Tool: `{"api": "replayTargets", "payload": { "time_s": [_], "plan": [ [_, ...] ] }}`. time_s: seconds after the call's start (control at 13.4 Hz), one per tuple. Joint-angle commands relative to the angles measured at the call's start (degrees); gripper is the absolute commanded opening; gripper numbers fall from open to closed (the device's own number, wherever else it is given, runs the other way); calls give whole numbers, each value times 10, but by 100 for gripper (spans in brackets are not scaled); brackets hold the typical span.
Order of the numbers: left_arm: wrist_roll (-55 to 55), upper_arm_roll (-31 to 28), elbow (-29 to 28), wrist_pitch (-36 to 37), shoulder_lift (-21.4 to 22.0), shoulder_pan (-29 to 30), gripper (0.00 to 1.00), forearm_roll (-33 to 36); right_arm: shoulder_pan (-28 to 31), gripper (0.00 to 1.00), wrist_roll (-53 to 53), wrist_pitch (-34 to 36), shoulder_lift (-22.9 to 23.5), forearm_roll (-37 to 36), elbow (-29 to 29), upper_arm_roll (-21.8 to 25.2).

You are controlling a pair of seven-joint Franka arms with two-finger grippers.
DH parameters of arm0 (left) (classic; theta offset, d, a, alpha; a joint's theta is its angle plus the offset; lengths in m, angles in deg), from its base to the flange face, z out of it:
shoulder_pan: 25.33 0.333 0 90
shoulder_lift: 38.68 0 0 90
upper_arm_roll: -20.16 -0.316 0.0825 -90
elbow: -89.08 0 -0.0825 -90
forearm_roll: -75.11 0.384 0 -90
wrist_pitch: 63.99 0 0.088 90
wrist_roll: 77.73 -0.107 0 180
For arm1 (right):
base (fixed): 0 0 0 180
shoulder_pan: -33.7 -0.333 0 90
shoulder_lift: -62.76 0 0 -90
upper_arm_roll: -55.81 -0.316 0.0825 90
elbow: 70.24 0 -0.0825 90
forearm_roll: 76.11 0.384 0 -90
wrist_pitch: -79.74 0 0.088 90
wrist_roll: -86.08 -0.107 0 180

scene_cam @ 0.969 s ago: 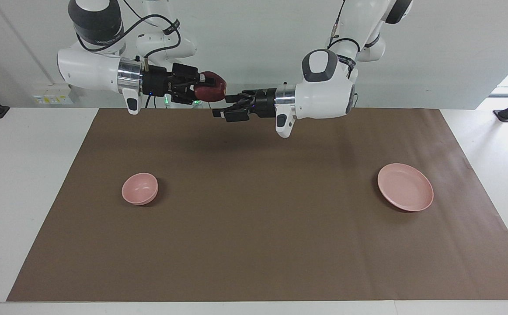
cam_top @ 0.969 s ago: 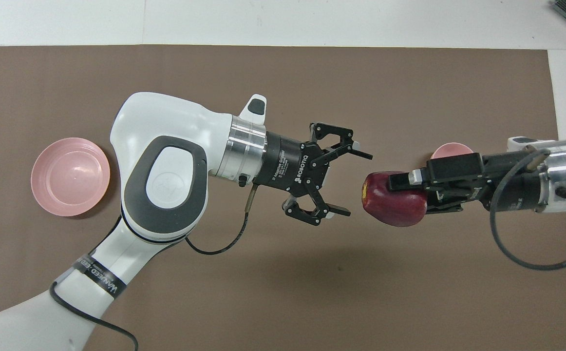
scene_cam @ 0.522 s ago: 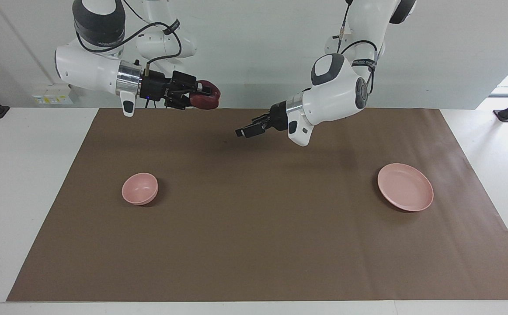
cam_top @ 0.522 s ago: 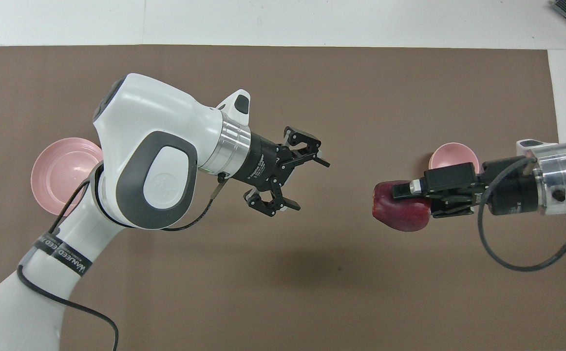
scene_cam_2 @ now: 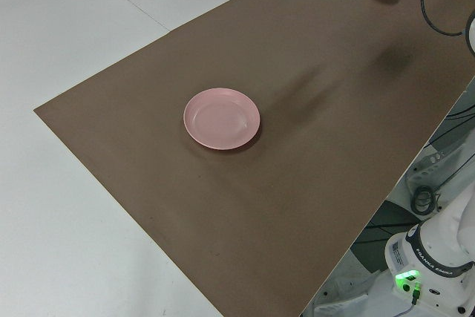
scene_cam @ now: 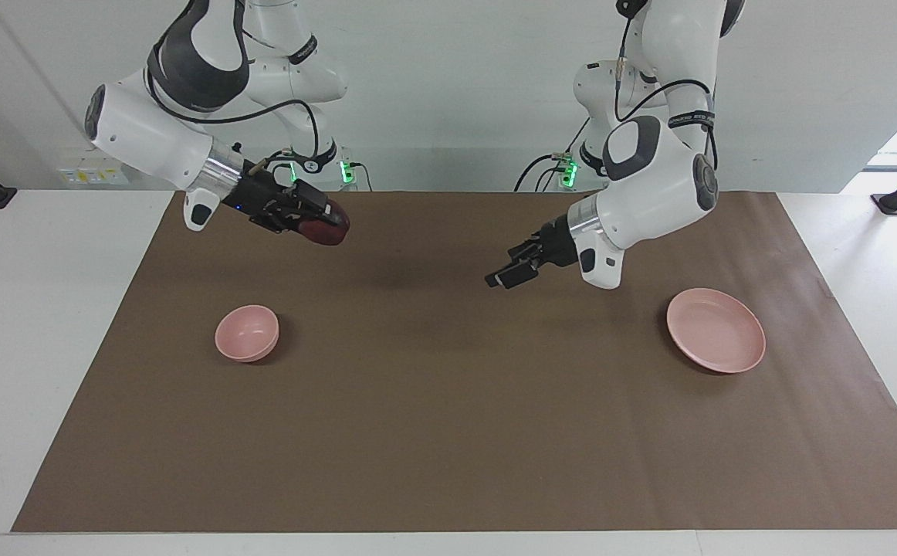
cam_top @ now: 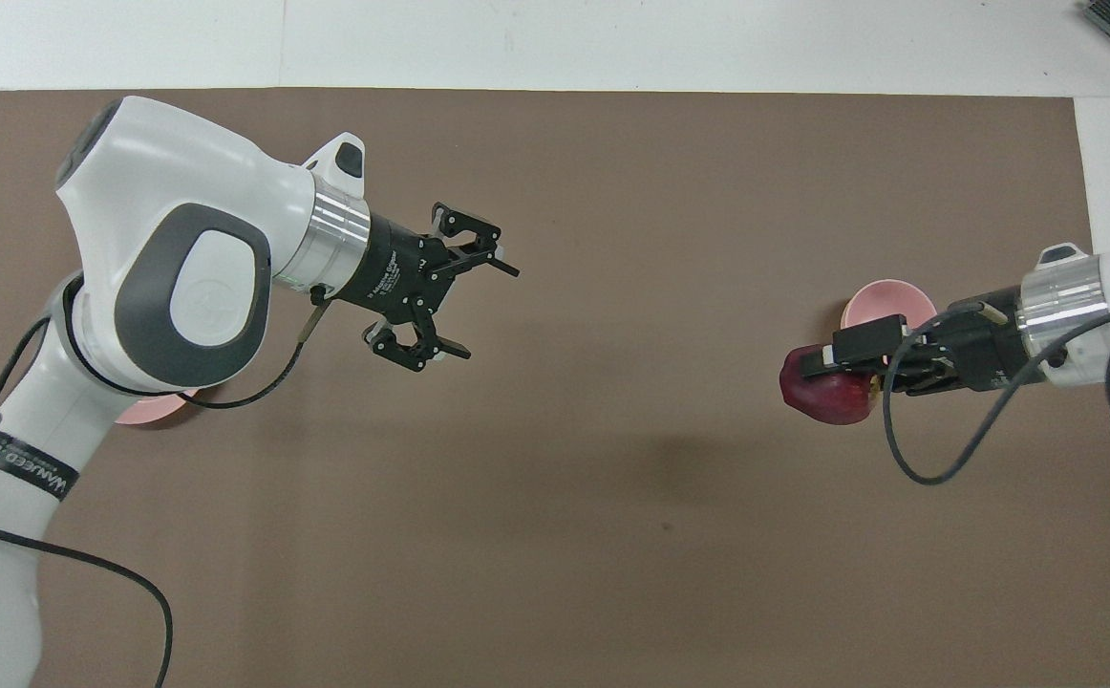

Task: Move apple from plate to bowl
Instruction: 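Carry the apple over the bowl while the left gripper returns to rest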

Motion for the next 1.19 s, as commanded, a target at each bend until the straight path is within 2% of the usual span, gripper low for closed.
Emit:
{"api": "replayTargets", "payload": {
  "time_s": [0.0,0.22,0.45,0.6,0.75,1.12],
  "plan": [
    [2,-9,-6,21,12,-3,100,53,-14,0,12,-1,40,-122,-58,-5],
    [-1,-9,-3,40,12,-1,100,89,-51,0,15,-16,69,-285,-65,-5],
    [-69,-17,0,80,13,30,100,128,-83,0,15,-41,91,-419,-68,-5],
    [-147,-17,-1,107,24,46,100,213,-87,0,38,-55,108,-485,-81,-5],
    [-215,-17,-5,122,36,63,100,267,-86,0,66,-87,135,-555,-92,-5],
    [-429,-18,-3,123,66,113,100,315,-82,0,77,-165,173,-611,-91,-5]
  ]
}}
